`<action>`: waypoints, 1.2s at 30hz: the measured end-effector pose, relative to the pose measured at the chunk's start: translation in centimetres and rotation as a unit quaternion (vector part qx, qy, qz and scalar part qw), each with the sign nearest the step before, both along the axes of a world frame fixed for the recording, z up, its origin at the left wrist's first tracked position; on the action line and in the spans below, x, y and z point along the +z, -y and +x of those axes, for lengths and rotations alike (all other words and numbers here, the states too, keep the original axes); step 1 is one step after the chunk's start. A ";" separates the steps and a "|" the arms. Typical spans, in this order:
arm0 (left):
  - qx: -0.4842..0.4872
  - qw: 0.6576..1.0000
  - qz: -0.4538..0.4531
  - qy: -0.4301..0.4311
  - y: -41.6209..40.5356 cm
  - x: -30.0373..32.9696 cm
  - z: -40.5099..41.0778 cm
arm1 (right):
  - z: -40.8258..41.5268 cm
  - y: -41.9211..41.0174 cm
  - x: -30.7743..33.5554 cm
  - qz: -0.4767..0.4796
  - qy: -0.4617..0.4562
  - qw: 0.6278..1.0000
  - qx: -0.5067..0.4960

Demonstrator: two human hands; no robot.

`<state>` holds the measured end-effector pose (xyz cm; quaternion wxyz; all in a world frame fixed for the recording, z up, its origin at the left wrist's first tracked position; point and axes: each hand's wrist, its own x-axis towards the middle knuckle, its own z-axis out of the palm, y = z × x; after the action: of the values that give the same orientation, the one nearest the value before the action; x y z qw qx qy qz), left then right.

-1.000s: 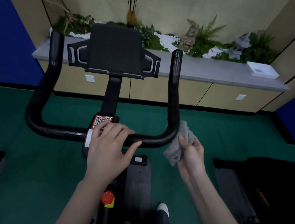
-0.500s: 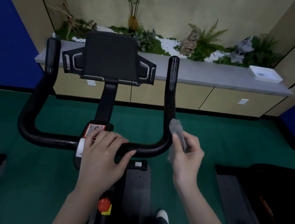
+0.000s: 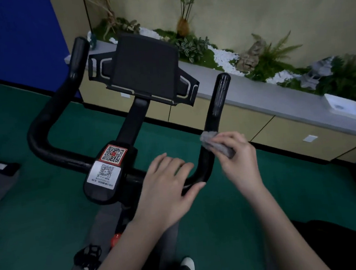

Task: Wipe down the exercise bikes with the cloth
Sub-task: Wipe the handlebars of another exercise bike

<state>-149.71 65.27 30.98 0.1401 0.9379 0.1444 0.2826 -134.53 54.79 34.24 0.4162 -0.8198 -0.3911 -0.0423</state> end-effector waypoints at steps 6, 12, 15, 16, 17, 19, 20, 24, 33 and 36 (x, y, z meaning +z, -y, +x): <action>0.022 1.000 -0.017 0.006 0.7 -0.5 0.7 | 0.9 -0.8 1.6 -0.109 0.089 0.971 0.194; 0.010 0.998 -0.050 0.032 0.7 -0.6 0.7 | 4.2 -5.1 5.0 -0.308 0.097 0.892 0.318; 0.019 0.997 -0.070 0.031 0.8 -0.4 0.7 | 3.3 -7.0 5.5 -0.426 0.042 0.818 0.383; 0.022 0.996 -0.076 0.029 0.8 -0.3 0.7 | 3.1 -7.4 5.5 -0.464 0.020 0.790 0.400; 0.025 0.996 -0.081 0.026 0.8 -0.2 0.7 | 3.1 -7.8 5.6 -0.490 0.010 0.771 0.407; 0.031 0.995 -0.094 0.016 0.8 -0.1 0.7 | 3.9 -8.7 6.0 -0.514 0.028 0.764 0.389; 0.032 0.994 -0.100 0.014 0.8 -0.1 0.6 | 4.4 -9.1 6.3 -0.513 0.048 0.771 0.374; 0.047 0.994 -0.103 0.012 1.0 -0.1 0.7 | 5.1 -9.5 6.3 -0.525 0.031 0.764 0.374; 0.107 0.991 -0.083 0.021 1.6 0.0 1.7 | 6.2 -4.4 2.9 -0.191 0.142 0.924 0.299; 0.149 0.985 -0.086 0.027 2.1 0.3 2.9 | 5.8 -2.1 0.0 -0.008 0.111 0.971 0.212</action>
<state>-146.82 63.16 31.24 0.1804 0.8825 0.3024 0.3117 -128.73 56.85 34.29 0.3632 -0.7113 -0.6004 -0.0408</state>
